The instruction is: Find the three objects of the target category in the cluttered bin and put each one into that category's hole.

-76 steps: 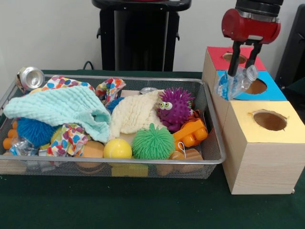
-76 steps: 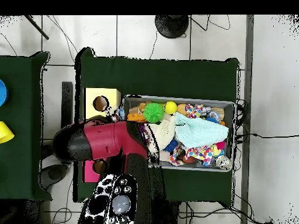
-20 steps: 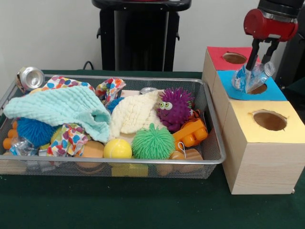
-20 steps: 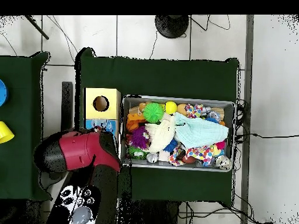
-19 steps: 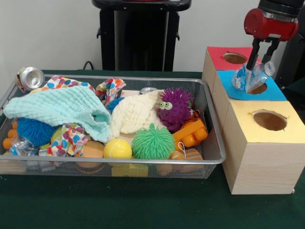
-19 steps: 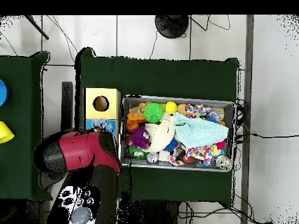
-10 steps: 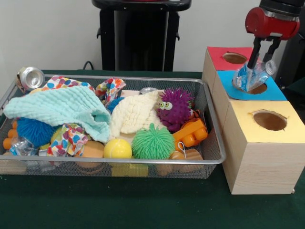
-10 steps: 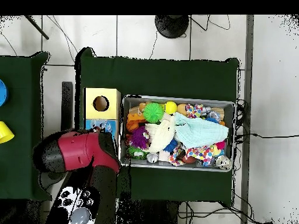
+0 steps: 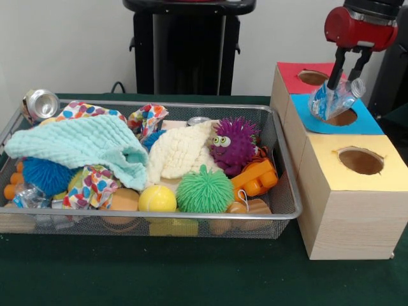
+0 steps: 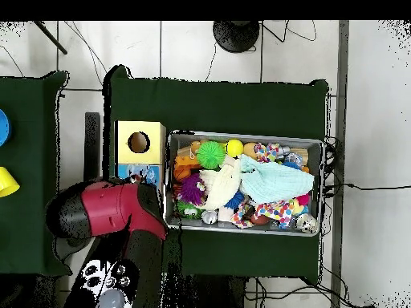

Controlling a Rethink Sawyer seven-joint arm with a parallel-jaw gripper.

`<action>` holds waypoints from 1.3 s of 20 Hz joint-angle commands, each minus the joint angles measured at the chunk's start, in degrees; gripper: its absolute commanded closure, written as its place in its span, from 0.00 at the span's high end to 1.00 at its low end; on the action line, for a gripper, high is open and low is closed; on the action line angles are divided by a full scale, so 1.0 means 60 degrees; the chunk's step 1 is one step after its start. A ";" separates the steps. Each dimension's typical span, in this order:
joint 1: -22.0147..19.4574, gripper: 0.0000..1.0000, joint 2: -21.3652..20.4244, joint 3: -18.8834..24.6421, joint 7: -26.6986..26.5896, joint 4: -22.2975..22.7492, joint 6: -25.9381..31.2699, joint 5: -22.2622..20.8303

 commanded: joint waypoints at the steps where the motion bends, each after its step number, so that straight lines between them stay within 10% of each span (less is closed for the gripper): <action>1: 0.0108 0.00 -0.0056 0.0316 0.2452 0.1203 -0.0106 0.0408; 26: 0.0767 0.00 0.0393 -0.0033 0.2746 0.1333 -0.0590 0.0444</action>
